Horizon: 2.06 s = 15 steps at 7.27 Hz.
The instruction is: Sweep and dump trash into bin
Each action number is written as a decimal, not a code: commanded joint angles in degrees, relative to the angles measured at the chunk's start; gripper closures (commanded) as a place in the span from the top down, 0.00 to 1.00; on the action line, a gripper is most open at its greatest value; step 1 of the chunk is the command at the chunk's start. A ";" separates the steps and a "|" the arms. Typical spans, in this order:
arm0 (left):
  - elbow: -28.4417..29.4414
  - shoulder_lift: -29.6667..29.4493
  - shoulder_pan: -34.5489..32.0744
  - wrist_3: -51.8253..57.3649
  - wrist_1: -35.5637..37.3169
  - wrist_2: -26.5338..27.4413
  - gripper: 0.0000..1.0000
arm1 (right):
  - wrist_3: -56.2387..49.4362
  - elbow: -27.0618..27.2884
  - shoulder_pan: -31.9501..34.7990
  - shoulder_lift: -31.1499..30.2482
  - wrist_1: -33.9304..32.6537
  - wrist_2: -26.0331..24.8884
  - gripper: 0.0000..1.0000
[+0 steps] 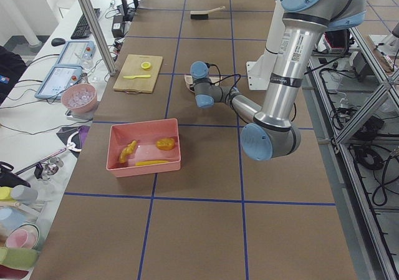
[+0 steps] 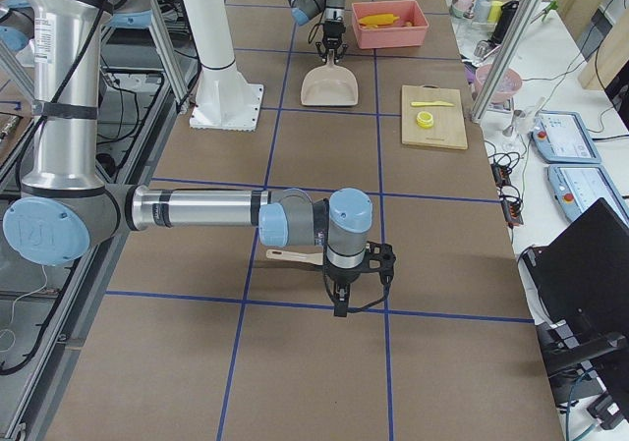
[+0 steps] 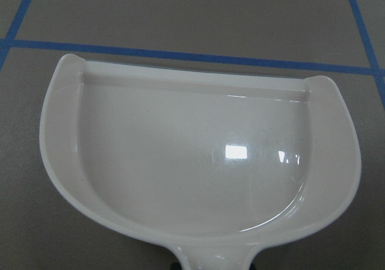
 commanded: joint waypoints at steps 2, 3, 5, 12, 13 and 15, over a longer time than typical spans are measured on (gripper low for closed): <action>0.52 0.28 -0.11 1.00 -0.05 0.03 0.98 | 0.00 0.00 0.00 0.00 0.00 0.09 1.00; -1.84 0.89 -0.80 0.92 -0.57 0.03 0.98 | -0.09 0.00 0.00 0.09 0.00 0.09 1.00; -9.04 6.41 -7.63 0.39 0.21 0.30 0.98 | 0.00 0.00 0.00 0.00 0.00 0.09 1.00; -15.13 22.93 -45.25 0.48 30.41 -0.40 0.98 | 0.00 0.00 0.00 0.09 0.00 0.09 1.00; -15.13 22.35 -50.85 0.48 40.10 -1.02 0.98 | 0.00 0.00 0.00 0.00 0.00 0.09 1.00; -13.73 18.49 -58.08 0.48 58.31 -9.51 0.98 | 0.00 0.00 0.00 0.09 0.00 0.09 1.00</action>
